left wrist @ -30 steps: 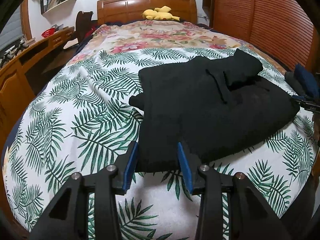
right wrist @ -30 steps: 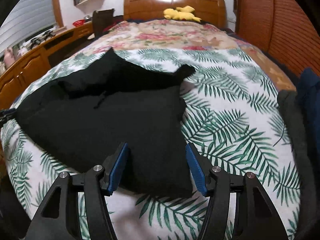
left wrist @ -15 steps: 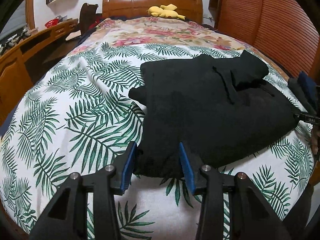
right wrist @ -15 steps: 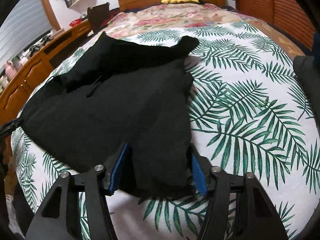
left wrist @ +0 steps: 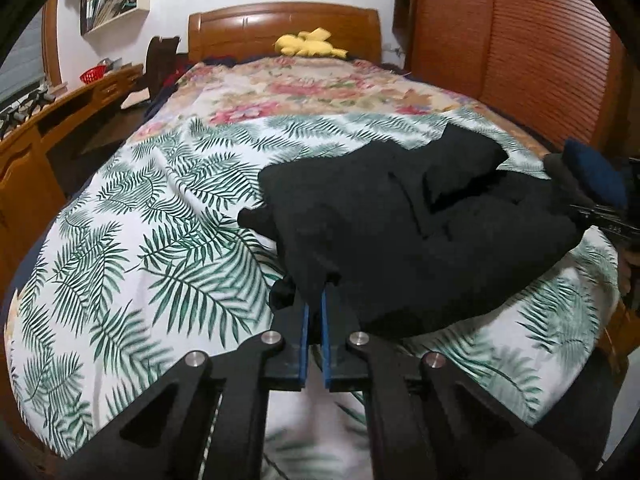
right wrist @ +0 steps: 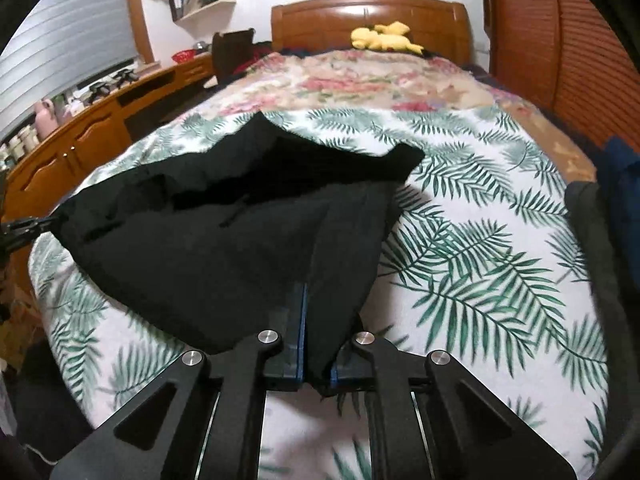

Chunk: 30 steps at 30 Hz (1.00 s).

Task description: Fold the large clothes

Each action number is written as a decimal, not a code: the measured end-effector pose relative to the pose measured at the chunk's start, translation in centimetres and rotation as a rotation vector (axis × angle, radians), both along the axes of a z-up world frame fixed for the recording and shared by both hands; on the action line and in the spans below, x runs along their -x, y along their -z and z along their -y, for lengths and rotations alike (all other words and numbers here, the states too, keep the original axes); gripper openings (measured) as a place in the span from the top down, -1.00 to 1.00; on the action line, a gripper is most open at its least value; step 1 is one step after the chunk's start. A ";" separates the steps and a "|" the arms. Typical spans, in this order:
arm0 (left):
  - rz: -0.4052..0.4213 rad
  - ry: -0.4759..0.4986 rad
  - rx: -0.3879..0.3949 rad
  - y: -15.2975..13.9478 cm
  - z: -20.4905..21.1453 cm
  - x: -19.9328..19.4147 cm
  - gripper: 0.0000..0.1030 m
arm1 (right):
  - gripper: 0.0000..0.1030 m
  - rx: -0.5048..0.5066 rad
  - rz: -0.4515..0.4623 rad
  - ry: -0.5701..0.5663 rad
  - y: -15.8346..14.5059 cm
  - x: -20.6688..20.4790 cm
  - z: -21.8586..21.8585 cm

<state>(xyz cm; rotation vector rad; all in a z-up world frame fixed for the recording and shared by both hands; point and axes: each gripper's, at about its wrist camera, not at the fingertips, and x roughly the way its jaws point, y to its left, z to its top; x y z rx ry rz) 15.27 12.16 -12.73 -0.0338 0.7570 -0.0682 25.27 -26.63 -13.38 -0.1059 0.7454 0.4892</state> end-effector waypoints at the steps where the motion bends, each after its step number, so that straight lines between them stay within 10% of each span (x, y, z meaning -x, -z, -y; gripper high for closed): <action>1: 0.006 0.005 0.005 -0.3 0.3 1.0 0.99 | 0.90 0.002 0.004 -0.002 -0.3 0.6 0.2; 17: 0.038 -0.018 0.039 -0.3 2.6 9.4 0.97 | 0.78 0.124 -0.022 -0.053 -1.5 9.5 2.8; 30: 0.022 -0.020 0.060 0.6 -0.3 11.1 0.55 | 0.06 0.126 0.091 -0.061 -5.2 9.1 -2.3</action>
